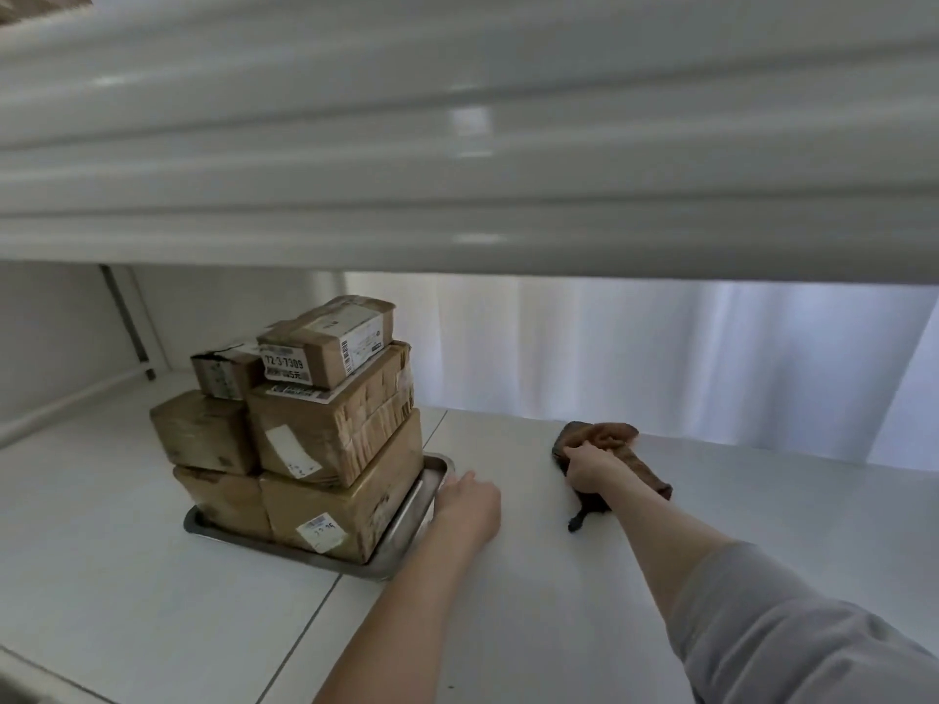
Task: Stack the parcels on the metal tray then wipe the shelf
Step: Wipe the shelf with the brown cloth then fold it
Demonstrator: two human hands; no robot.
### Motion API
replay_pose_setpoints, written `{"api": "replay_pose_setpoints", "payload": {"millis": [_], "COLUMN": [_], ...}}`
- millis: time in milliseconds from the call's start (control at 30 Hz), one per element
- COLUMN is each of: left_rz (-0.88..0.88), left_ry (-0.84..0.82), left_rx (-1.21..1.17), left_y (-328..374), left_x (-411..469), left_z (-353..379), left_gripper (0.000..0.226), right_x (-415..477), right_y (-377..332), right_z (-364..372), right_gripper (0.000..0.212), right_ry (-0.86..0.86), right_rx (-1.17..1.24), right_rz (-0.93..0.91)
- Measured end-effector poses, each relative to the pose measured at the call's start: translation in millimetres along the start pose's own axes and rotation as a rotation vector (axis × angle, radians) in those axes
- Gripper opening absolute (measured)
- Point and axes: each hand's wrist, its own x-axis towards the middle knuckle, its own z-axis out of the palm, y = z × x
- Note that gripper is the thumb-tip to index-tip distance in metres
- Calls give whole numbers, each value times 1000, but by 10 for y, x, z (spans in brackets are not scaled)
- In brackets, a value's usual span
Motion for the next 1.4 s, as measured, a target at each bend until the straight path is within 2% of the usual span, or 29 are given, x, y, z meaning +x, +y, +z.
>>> {"api": "replay_pose_setpoints", "payload": {"millis": [167, 300, 467, 533, 700, 800, 900, 1000, 1100, 1267, 1400], "left_rz": [18, 39, 40, -13, -83, -80, -78, -102, -90, -54, -49], "left_ry": [35, -5, 90, 107, 92, 68, 36, -8, -72, -110, -100], "left_rx": [-46, -74, -58, -54, -50, -87, -123, -101, -76, -2, 41], "left_y": [-94, -118, -64, -65, -152, -206, -249, -310, -349, -329, -349], "left_x": [-20, -47, -185, -274, -485, -593, -683, -740, -744, -755, -830], "left_z": [-1, -9, -38, -97, -226, -224, -211, -219, -234, -258, -244], "left_gripper": [43, 43, 45, 39, 35, 45, 50, 41, 33, 37, 39], "right_x": [-261, -450, -722, -802, -867, -806, -854, -1116, -1339, -1555, -1733], "right_y": [-808, -867, -481, -233, 510, 479, -15, -657, -1070, -937, -489], "right_z": [-6, 87, 42, -17, 48, 136, 189, 231, 360, 365, 255], "right_gripper": [59, 56, 40, 38, 42, 52, 48, 45, 48, 47, 52], "right_ry": [-64, -96, -104, -118, -4, 53, 1, -67, -84, -94, -20], "right_rx": [-45, 103, 326, 306, 180, 191, 185, 122, 126, 163, 190], "right_rz": [-358, -488, -417, -329, 9, 139, 9, -205, -295, -351, -211]}}
